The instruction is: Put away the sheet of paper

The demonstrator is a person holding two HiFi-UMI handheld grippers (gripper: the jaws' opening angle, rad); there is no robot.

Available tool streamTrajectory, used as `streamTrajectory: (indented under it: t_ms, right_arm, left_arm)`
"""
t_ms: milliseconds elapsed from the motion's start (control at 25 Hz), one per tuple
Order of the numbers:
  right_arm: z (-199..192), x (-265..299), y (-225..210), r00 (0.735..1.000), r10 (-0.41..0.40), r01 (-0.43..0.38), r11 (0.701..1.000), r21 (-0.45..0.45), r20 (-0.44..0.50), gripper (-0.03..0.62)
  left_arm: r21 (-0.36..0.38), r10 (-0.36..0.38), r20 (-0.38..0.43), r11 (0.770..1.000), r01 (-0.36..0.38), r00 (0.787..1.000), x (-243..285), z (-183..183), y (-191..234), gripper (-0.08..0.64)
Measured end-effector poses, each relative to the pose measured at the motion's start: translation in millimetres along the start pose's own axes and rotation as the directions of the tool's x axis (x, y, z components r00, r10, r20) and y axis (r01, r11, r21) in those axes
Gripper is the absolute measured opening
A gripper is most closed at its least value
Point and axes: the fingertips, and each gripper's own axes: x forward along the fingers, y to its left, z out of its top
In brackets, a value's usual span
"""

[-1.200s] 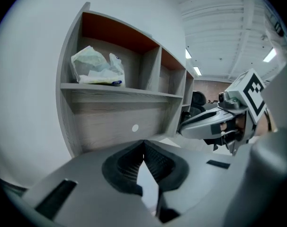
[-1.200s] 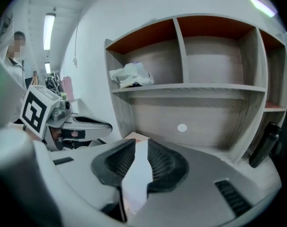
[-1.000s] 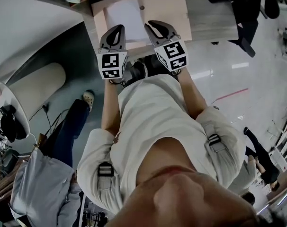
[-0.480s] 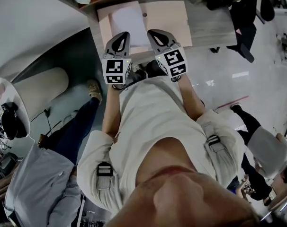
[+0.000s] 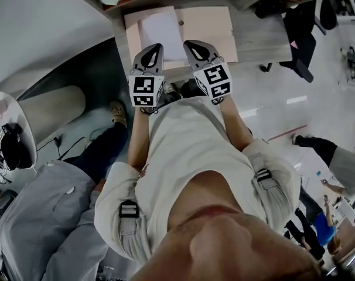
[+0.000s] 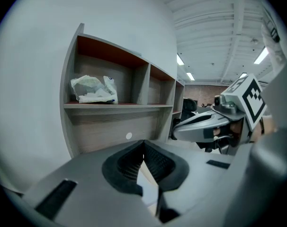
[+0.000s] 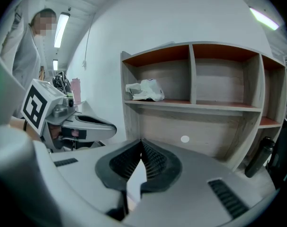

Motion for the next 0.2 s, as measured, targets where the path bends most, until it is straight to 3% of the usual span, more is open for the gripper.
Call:
streamTrajectory:
  t_ms: [200]
  right_arm:
    - [-2.7,-2.6,3.6,1.000,-0.003,0.003,1.000,0.001,-0.002,0.021]
  left_arm:
    - [-0.004,0.001,0.001,1.000,-0.001,1.000,-4.2,-3.4,-1.3,0.021]
